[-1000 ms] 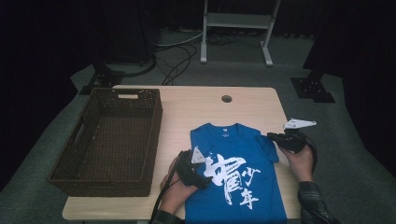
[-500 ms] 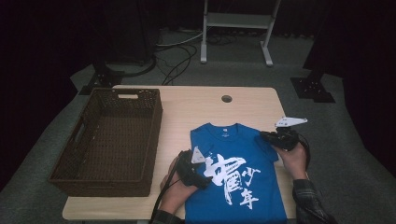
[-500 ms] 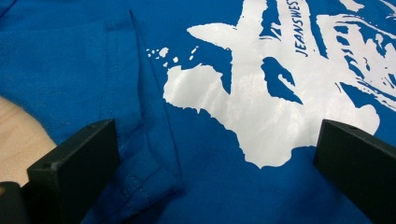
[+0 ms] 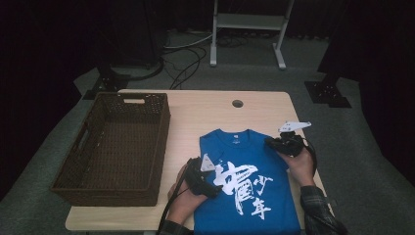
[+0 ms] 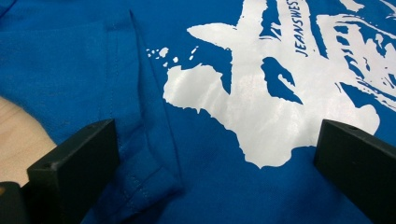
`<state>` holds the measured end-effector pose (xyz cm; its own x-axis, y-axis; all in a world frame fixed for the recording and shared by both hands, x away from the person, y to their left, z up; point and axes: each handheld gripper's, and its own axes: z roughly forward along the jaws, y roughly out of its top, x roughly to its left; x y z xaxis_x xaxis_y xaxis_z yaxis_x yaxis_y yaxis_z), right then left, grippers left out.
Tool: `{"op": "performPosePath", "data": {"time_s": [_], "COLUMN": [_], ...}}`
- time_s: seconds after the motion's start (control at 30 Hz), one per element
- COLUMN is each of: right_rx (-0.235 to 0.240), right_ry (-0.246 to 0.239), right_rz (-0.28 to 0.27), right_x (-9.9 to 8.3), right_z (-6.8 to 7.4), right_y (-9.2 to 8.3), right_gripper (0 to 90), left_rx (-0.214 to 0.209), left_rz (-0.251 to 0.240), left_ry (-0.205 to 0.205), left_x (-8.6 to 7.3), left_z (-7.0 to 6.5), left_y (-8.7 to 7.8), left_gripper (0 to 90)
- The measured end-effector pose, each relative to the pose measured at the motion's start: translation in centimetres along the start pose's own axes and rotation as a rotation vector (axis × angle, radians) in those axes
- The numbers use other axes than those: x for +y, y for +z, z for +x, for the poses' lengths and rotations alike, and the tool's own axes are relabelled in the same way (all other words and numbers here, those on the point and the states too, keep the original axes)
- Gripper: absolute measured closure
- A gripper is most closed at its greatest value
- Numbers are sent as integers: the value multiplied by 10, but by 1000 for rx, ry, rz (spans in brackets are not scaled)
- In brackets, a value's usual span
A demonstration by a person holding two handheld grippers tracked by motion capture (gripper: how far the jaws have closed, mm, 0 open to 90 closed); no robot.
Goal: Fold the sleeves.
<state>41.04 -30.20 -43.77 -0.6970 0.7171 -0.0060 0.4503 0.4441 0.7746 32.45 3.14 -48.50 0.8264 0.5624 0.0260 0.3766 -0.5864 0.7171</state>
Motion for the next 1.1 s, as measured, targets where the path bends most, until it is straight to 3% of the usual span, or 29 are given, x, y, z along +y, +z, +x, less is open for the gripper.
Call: {"op": "performPosePath", "data": {"time_s": [0.23, 0.6, 0.73, 1.1], "right_rx": [15, 32, 42, 97], "right_ry": [-12, 4, 17, 41], "right_rz": [-5, -23, -34, -65], "right_x": [6, 5, 5, -2], "right_z": [6, 5, 4, -2], "right_y": [7, 8, 7, 5], "right_gripper": [877, 731, 631, 207], "left_rx": [0, 0, 0, 0], "left_rz": [-1, -1, -1, 0], "left_ry": [0, 0, 0, 0], "left_x": [0, 0, 0, 0], "left_z": [0, 0, 0, 0], "left_y": [0, 0, 0, 0], "left_gripper": [1, 1, 1, 1]}}
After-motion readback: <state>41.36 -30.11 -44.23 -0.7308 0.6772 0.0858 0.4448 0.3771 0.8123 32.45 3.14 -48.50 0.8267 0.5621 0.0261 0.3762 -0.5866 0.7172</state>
